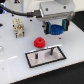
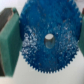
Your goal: Insert the blue gear onto the right peg, followed by the red gear
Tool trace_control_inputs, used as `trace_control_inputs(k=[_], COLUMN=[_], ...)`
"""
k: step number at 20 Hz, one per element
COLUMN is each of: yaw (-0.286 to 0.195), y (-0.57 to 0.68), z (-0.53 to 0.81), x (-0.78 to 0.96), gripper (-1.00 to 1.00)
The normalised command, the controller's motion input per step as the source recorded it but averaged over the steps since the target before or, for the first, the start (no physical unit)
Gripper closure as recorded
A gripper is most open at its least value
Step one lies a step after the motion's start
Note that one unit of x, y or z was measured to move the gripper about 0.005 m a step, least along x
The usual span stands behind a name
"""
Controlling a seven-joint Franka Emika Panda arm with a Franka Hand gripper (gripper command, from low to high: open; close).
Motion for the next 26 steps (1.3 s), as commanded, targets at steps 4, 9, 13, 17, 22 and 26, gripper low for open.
trace_control_inputs(k=[4,9,13,17,22,26], yaw=[0.0,0.0,0.0,0.0,0.0,0.0], y=[-0.19,-0.13,-0.09,-0.1,-0.15,-0.19], z=[0.19,0.11,0.03,0.0,-0.06,0.02], x=[0.81,0.71,0.53,0.42,0.22,0.13], gripper=[1.0,1.0,1.0,1.0,1.0,1.0])
